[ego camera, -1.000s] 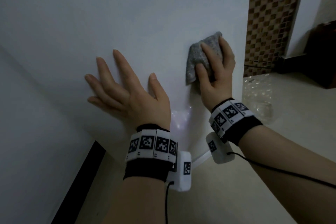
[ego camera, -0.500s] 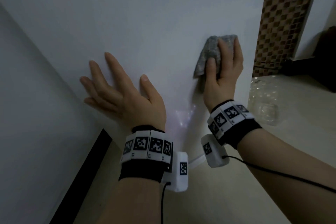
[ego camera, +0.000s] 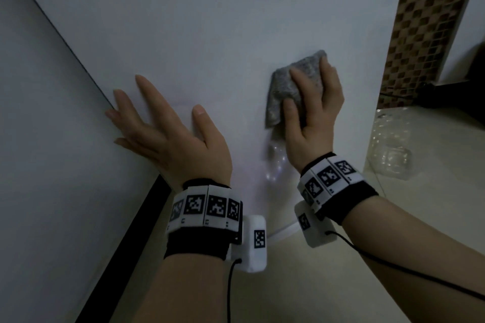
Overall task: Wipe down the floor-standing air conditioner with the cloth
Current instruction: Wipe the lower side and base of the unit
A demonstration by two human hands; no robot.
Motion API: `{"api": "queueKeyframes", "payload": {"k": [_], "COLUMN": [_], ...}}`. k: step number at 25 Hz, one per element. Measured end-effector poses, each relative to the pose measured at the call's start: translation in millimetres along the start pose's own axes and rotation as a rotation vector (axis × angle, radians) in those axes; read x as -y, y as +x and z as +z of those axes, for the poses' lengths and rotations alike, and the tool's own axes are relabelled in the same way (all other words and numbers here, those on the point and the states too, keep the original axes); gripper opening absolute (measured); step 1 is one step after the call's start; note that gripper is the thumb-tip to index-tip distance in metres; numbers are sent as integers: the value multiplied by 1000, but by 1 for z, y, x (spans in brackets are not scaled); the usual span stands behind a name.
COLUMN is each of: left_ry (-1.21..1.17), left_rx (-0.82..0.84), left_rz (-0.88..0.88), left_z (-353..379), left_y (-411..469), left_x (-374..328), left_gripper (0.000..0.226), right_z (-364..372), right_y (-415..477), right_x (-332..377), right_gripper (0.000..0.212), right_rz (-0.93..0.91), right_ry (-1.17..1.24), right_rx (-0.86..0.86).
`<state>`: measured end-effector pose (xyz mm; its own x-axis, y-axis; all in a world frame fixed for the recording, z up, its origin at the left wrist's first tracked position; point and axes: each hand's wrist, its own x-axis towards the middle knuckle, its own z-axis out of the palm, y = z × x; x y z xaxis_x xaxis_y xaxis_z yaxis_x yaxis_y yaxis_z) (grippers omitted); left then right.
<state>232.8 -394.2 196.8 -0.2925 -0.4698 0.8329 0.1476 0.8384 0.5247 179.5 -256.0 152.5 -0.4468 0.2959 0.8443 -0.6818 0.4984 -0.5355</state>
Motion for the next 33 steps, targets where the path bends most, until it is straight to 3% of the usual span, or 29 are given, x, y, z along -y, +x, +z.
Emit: {"api": "queueKeyframes", "payload": {"k": [4,8,13,17,22,26,30,33], "left_ry": [-133,-202,-261,-298,-329,-313,-292,-313], "left_rx": [-17,-35,-12,-3,10,35,42,63], "left_rz": [41,36,33,13,-22,-17,25,41], "left_z": [-4,-7,-10,-13,-18,-22,-23,-26], "left_y": [4,10,17,18,22,24,28,28], "left_x": [6,14,24,27,37,45,54,58], "left_gripper": [65,64,64,63,55,53,49,48], "right_z": [-1,15,13,22,26,36,36,49], "right_y": [8,-18,-4,-16,-14,-31,-22,-40], "right_x": [4,24,25,33,43,52,56,73], "right_gripper": [40,37,36,34,35,34,37,35], "right_rz": [274,100,198,15,155,-68,137,12], "right_ry": [74,64,101,60,83,56,92,52], "right_rx": [-156,-49,-130,-69,-135,-23,-126,-39]}}
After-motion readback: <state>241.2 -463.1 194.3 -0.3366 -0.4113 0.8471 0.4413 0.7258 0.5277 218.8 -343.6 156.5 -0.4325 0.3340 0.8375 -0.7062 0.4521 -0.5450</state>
